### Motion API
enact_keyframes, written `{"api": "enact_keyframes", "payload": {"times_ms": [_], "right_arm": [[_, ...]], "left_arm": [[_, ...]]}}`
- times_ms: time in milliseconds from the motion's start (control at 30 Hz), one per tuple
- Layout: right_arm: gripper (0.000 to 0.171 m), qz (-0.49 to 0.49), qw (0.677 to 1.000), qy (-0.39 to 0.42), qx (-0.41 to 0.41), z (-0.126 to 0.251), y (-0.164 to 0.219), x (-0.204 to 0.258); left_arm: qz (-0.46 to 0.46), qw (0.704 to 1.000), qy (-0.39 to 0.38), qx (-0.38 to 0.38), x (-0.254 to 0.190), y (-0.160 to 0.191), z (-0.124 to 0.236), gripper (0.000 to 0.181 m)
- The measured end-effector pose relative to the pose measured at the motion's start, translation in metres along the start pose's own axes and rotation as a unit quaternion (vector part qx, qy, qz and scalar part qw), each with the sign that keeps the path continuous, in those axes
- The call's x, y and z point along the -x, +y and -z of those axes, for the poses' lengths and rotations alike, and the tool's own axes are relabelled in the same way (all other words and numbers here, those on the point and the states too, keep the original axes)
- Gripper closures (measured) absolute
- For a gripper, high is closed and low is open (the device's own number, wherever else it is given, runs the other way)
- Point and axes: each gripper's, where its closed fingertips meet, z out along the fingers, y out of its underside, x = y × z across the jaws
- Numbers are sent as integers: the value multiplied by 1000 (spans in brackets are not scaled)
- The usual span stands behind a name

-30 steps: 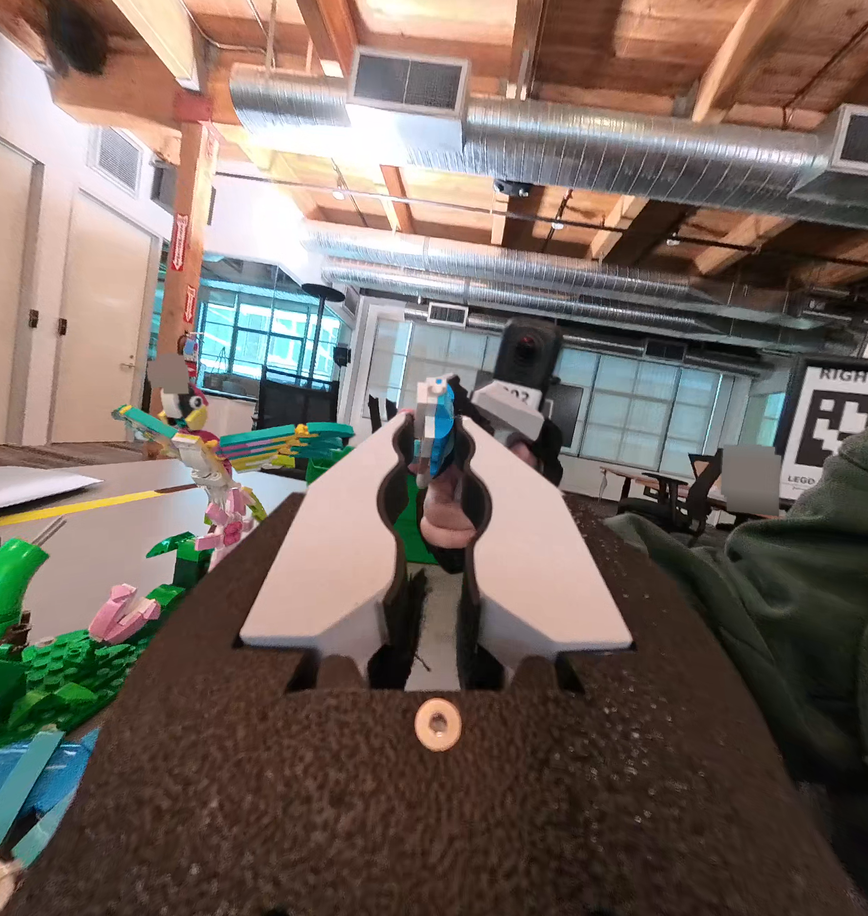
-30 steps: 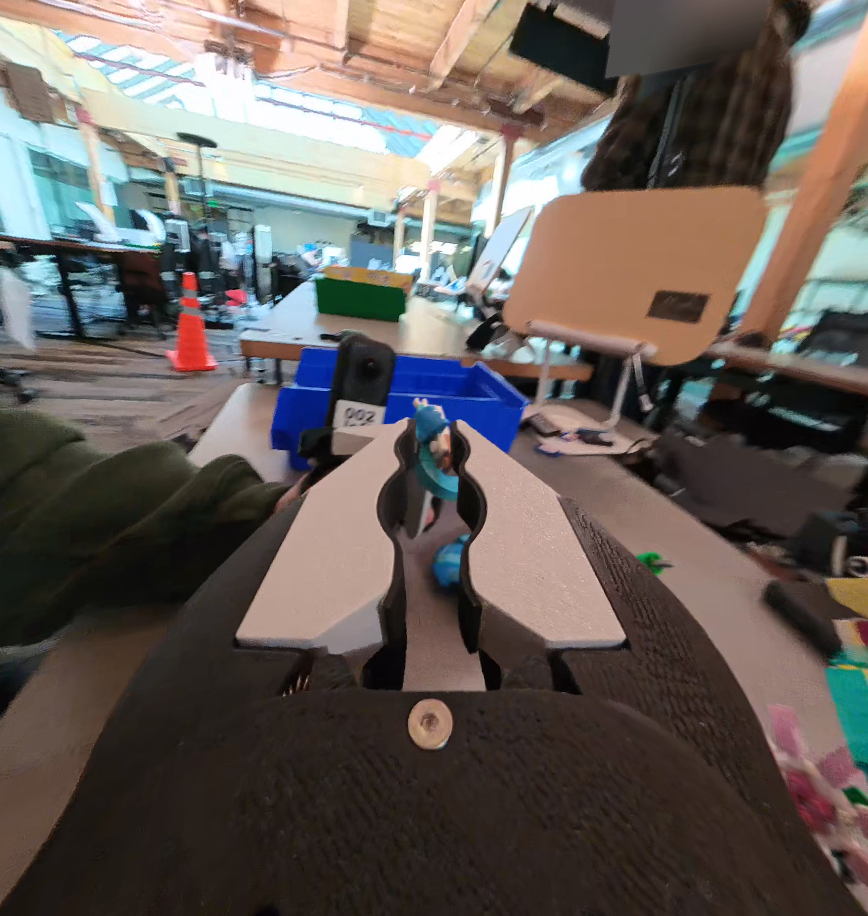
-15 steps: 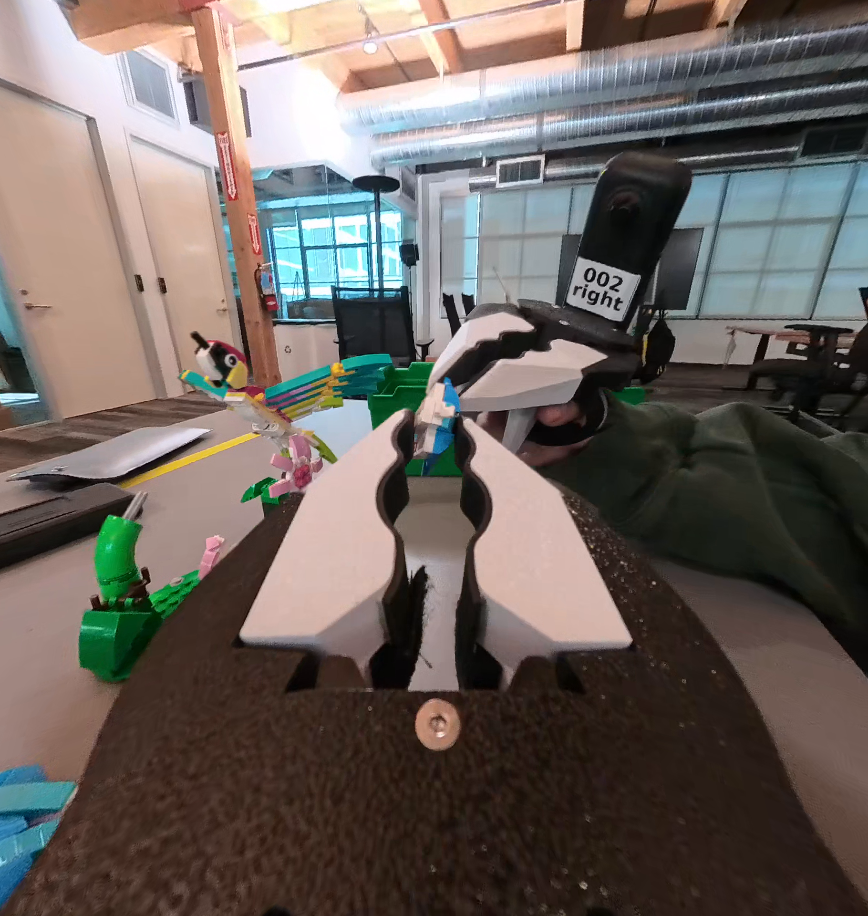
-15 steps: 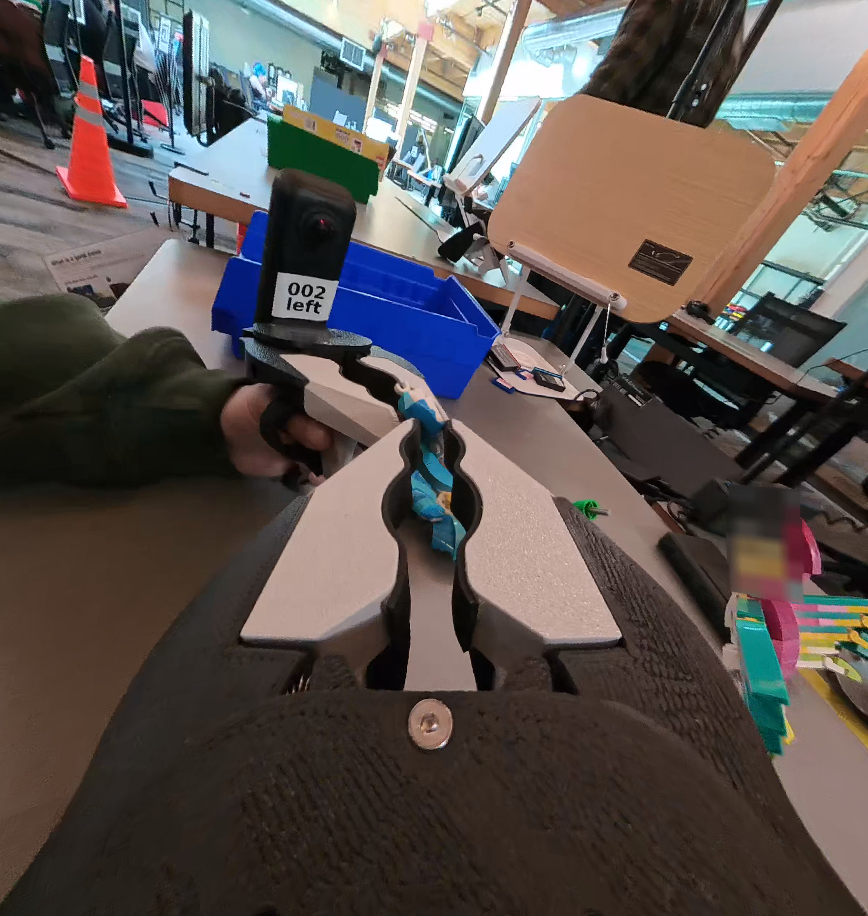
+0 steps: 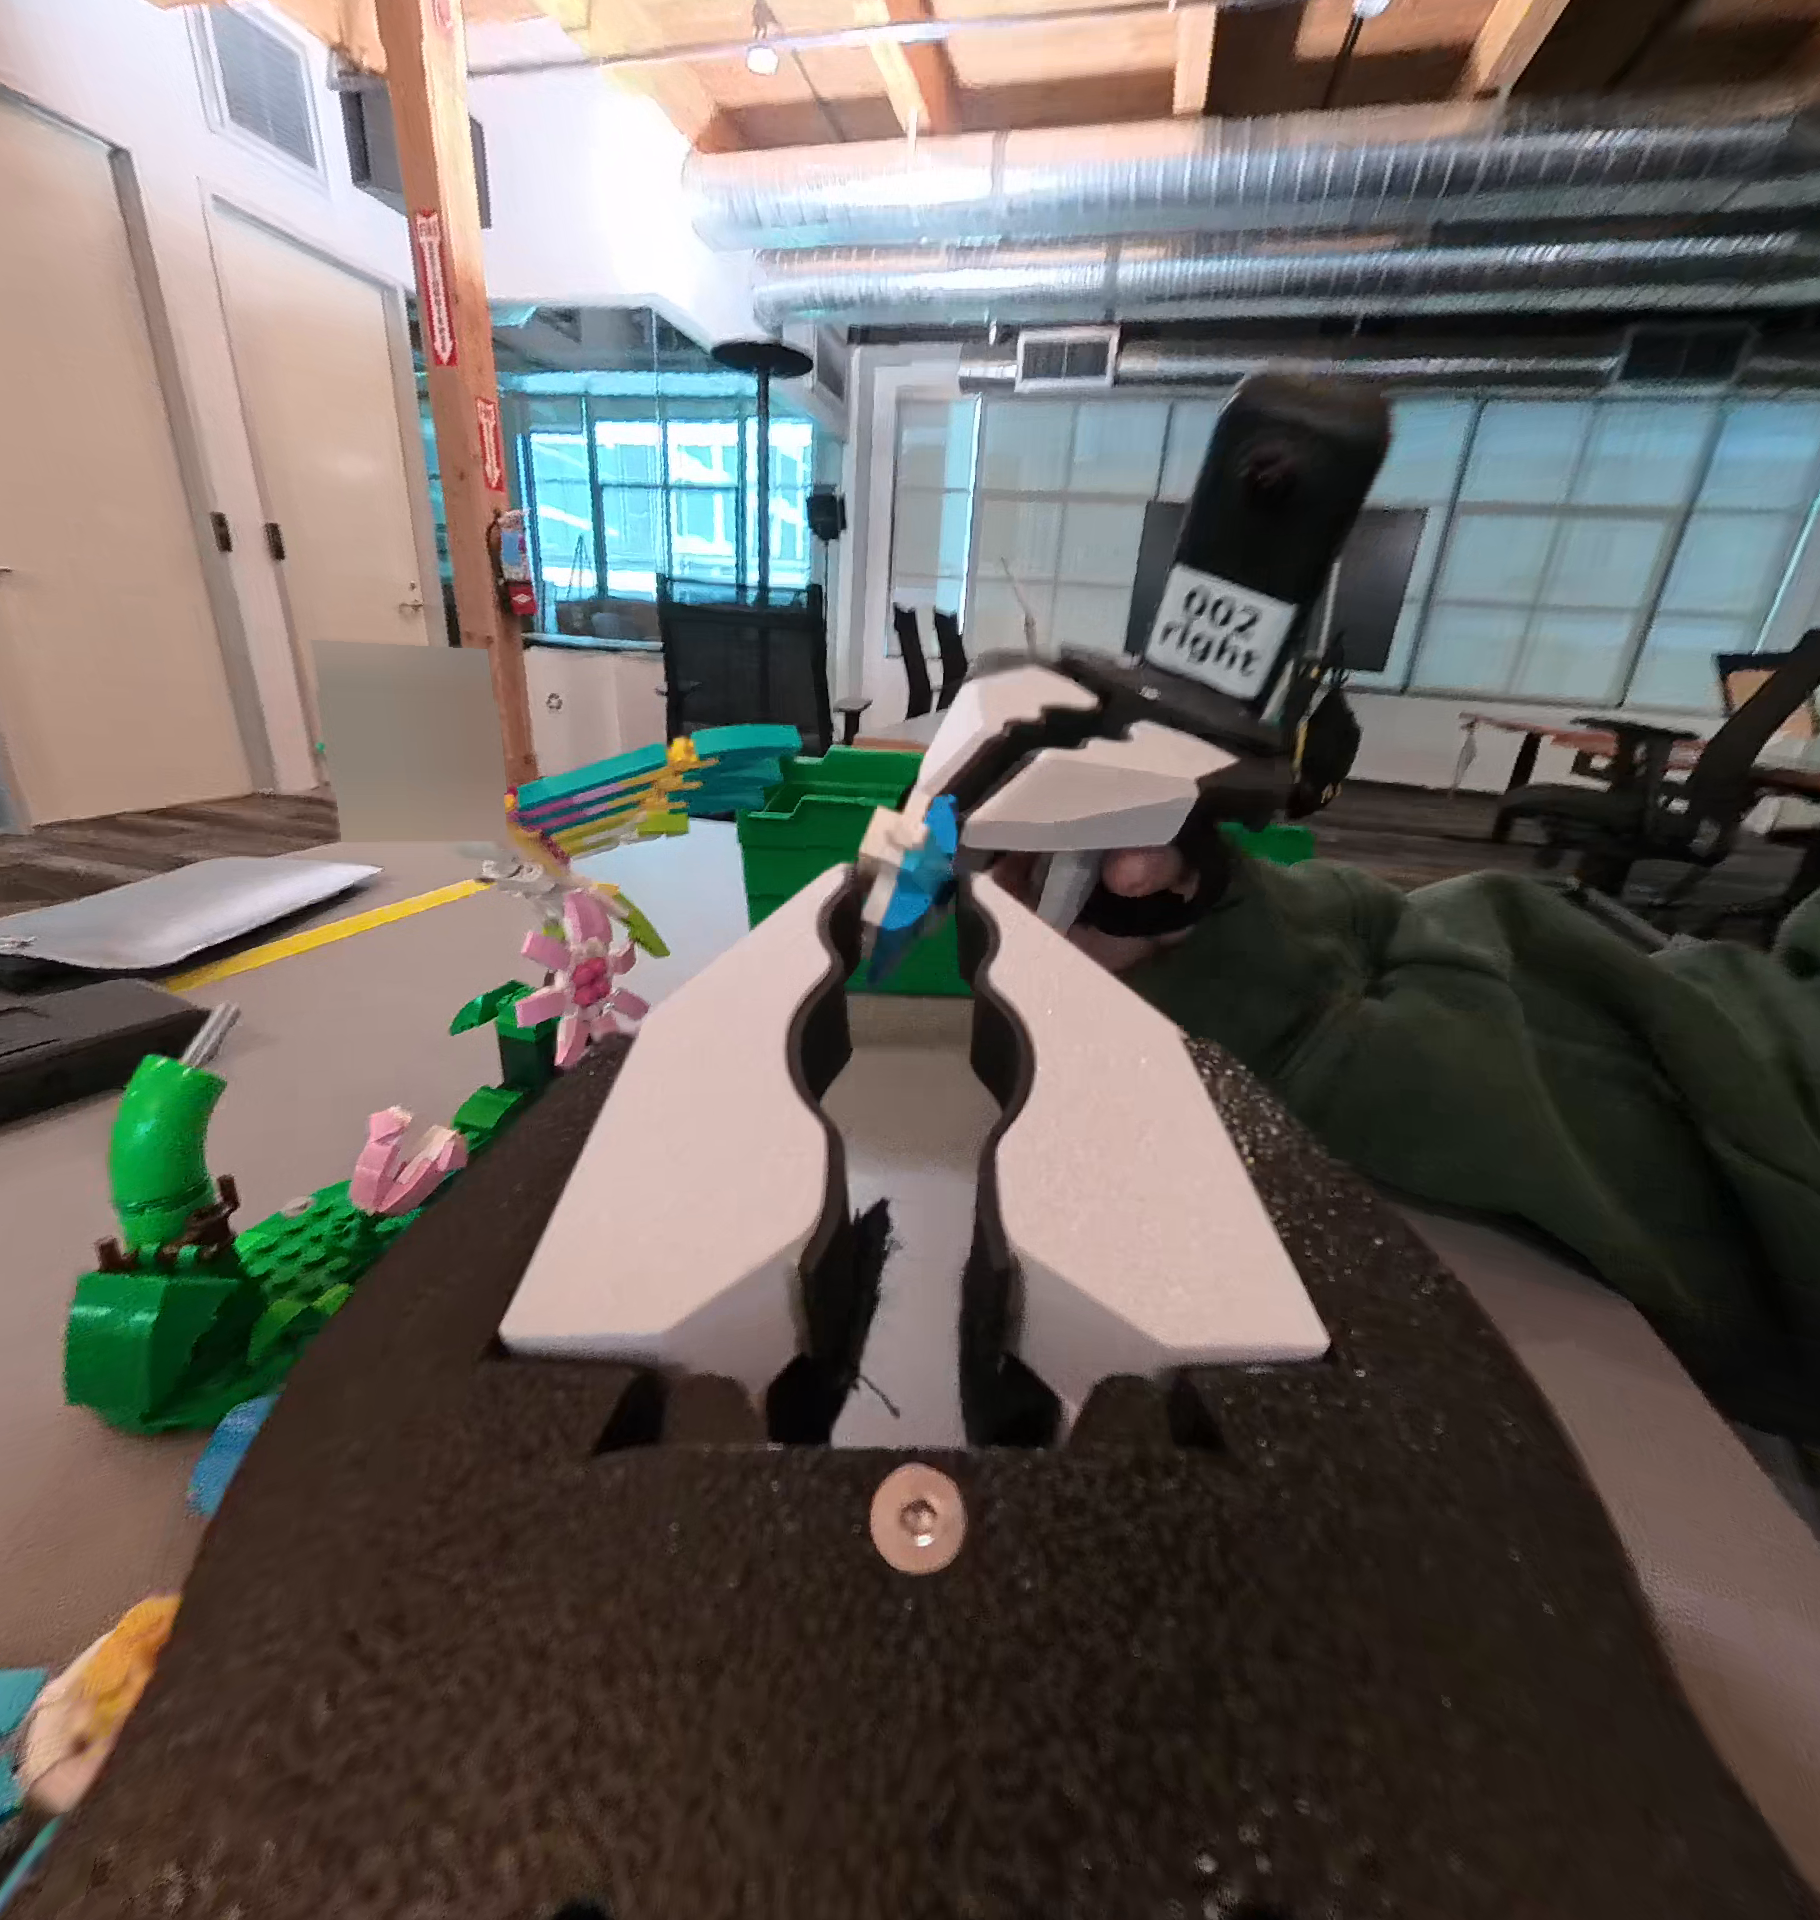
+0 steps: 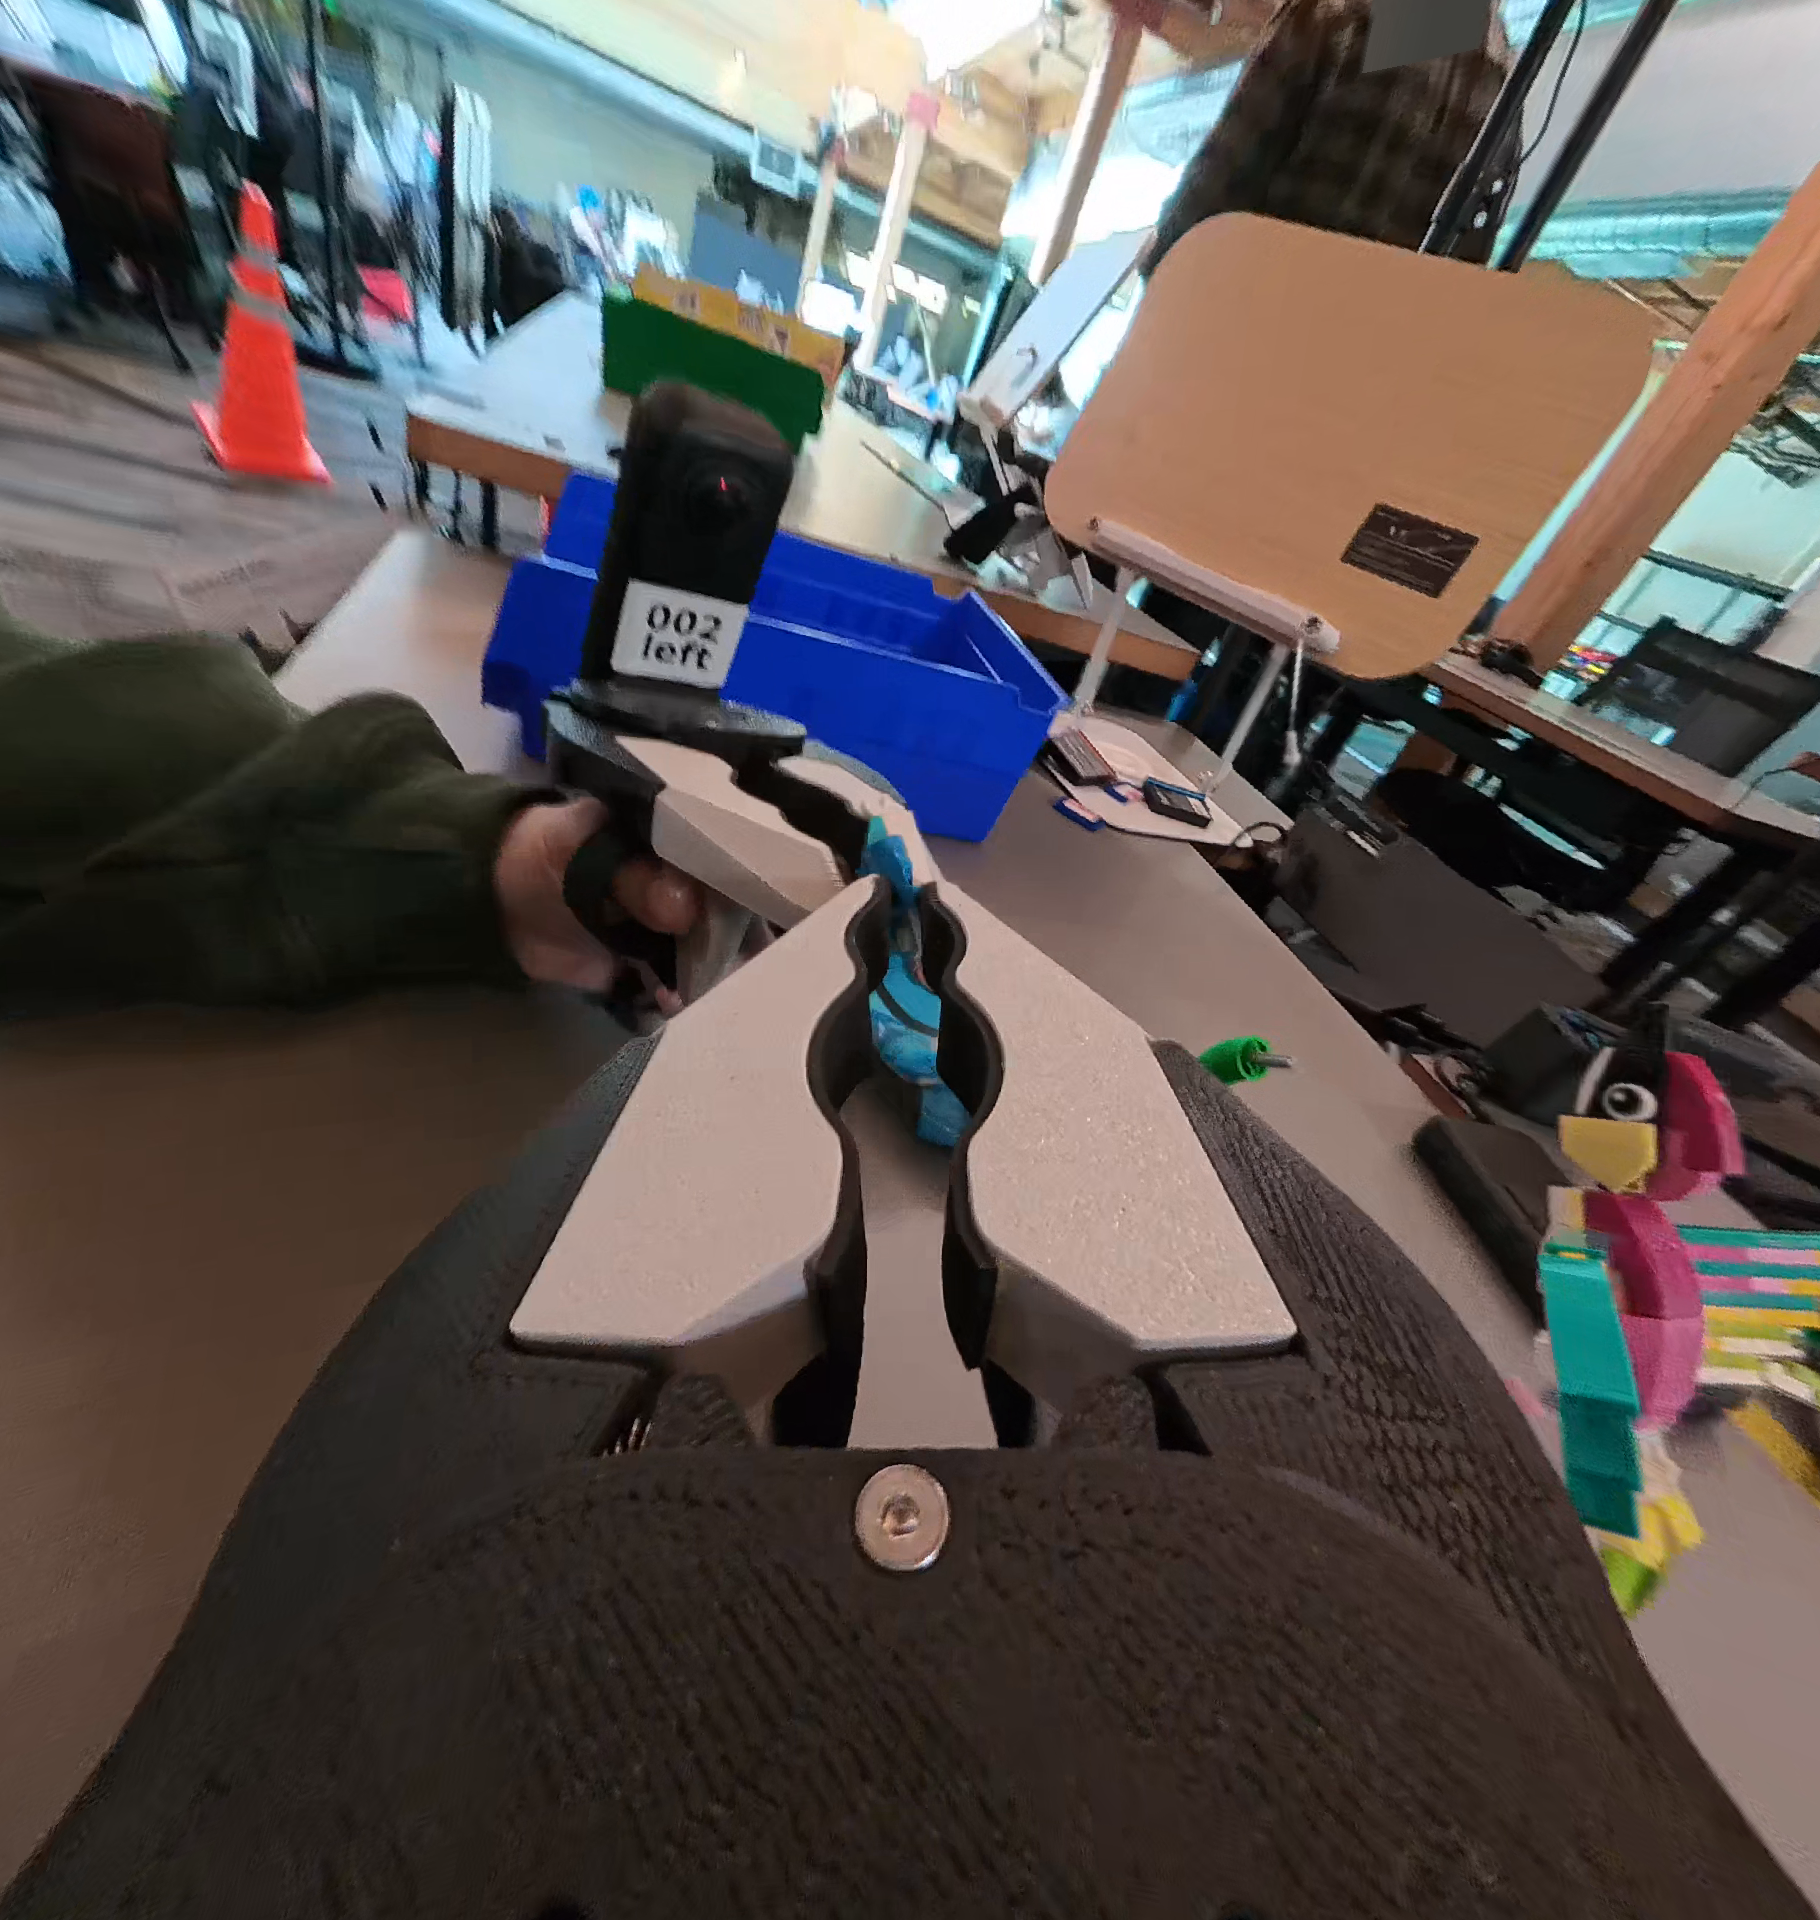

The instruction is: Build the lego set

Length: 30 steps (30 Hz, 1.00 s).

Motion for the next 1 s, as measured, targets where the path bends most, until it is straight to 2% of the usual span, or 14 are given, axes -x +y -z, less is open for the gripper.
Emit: {"api": "enact_keyframes", "payload": {"times_ms": [33, 100, 133, 233, 400, 467, 567, 700, 733, 900, 1000], "right_arm": [[169, -17, 1000, -4, -14, 1, -2, -1], [169, -46, 998, -3, -35, 6, -4, -7], [170, -58, 997, -5, -43, 9, -5, -9], [170, -91, 993, -11, -69, 16, -8, -14], [170, -115, 991, -31, -64, 15, -4, -11], [170, -115, 991, -46, -54, 13, -2, -6], [170, -129, 987, -91, -42, 12, 1, 7], [170, -149, 980, -118, -56, 18, -3, 11], [170, -150, 980, -119, -59, 20, -3, 11], [170, -149, 980, -116, -57, 22, -2, 9], [169, -126, 989, -59, -45, 17, 4, -3]], "left_arm": [[5, 1000, 8, -15, -3, -5, 1, 160], [27, 998, 33, -35, -9, -11, 2, 141], [37, 998, 39, -42, -9, -13, 2, 138], [26, 998, 22, -45, -5, -15, 4, 135], [-75, 994, -73, -31, 13, -18, 9, 133], [-93, 993, -67, -25, 8, -16, 7, 141], [-20, 999, 3, -31, -3, -14, 5, 156], [84, 992, 89, -21, -15, -8, 6, 159], [88, 991, 103, -11, -19, -5, 5, 170], [43, 996, 80, -6, -17, -4, 3, 173], [-9, 1000, 18, -3, -4, -5, 3, 173]]}}
